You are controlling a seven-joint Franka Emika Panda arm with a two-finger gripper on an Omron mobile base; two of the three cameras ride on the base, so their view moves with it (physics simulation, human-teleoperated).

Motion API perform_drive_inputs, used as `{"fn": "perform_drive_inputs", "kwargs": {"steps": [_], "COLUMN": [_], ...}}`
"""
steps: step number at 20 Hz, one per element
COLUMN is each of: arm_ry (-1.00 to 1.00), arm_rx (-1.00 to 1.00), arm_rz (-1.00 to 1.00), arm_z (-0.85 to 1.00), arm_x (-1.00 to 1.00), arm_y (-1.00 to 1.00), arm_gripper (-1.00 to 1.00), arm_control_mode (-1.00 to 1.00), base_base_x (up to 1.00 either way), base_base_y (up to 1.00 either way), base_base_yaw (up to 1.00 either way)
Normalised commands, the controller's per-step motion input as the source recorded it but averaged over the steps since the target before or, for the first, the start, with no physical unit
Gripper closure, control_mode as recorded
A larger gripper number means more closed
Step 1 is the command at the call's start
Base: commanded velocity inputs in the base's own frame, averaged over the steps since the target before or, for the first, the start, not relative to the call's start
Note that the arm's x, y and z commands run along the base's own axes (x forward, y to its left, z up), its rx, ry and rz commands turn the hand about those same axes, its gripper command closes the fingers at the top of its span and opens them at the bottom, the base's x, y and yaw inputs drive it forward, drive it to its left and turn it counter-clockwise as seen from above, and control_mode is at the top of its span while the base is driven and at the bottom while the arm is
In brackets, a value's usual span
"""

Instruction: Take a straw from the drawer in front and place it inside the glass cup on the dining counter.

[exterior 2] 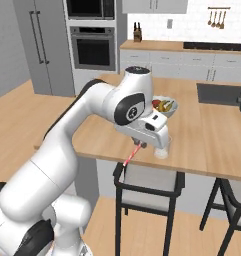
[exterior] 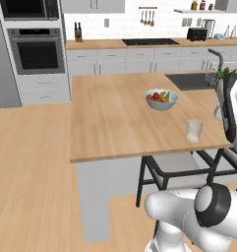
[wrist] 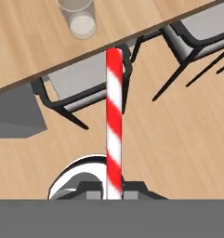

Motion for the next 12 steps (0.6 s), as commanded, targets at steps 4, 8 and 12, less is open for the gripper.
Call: {"fn": "perform_drive_inputs", "kwargs": {"steps": [4,8,12], "arm_ry": [-0.26,-0.43,-0.52], "arm_rx": [0.09,0.01,0.0], "arm_rz": [0.23,0.36,0.38], "arm_z": [0.34,-0.1,-0.26], "arm_x": [0.62,0.23,0.07], "arm_y": [-0.19,-0.07,0.0], "arm_gripper": [1.0,1.0,1.0], "arm_control_mode": [-1.0,-1.0,-1.0], "base_base_x": [0.0,0.0,0.0], "base_base_y": [0.0,0.0,0.0], "base_base_yaw": [0.0,0.0,0.0]}}
